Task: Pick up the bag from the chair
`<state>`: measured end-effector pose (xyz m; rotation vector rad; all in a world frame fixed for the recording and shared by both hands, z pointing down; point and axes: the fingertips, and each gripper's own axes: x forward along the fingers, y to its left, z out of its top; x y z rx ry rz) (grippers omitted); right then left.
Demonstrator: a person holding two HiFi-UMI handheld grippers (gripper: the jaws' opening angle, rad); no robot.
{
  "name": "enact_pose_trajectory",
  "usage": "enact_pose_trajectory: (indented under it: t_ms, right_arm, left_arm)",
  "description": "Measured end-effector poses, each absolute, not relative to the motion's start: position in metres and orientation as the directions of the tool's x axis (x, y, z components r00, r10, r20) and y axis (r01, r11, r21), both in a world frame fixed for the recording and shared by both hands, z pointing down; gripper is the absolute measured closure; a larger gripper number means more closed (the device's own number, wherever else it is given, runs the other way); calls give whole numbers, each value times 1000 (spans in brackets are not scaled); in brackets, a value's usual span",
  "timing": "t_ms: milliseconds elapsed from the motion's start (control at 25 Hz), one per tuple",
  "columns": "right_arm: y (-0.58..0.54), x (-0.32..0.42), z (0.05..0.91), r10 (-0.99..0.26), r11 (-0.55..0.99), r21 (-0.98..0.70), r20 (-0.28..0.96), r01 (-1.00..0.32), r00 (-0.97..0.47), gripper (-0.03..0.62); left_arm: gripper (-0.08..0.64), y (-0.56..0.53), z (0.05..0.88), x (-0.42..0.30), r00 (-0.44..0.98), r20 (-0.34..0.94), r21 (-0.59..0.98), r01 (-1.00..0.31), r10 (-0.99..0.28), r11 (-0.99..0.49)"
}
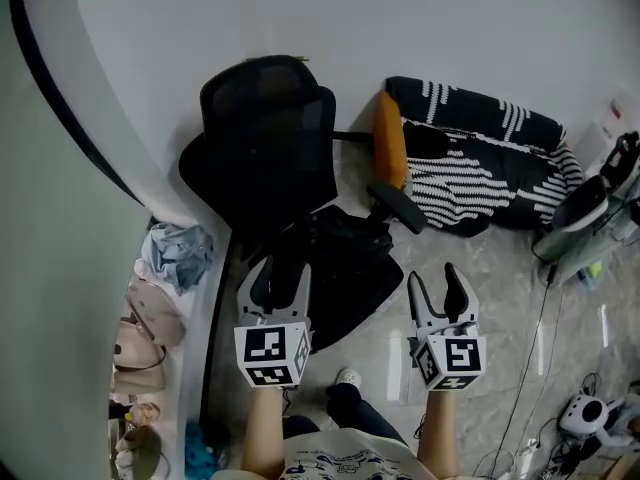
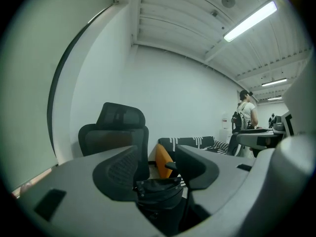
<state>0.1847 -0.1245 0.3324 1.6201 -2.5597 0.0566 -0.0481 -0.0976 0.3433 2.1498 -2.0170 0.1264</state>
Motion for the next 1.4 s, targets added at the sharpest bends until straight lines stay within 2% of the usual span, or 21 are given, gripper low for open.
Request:
enact_pose_trajectory:
  t_ms: [560, 1400]
  right_arm:
    - [-199, 192, 383, -836, 520, -33, 186, -854, -516, 321]
    - [-359, 131, 488, -791, 531, -26, 344, -847, -506, 321]
  left_arm:
    - [324, -150, 385, -39, -21, 274, 71, -997, -962, 42]
    - [325, -316, 498, -108, 30, 447, 109, -994, -894, 22]
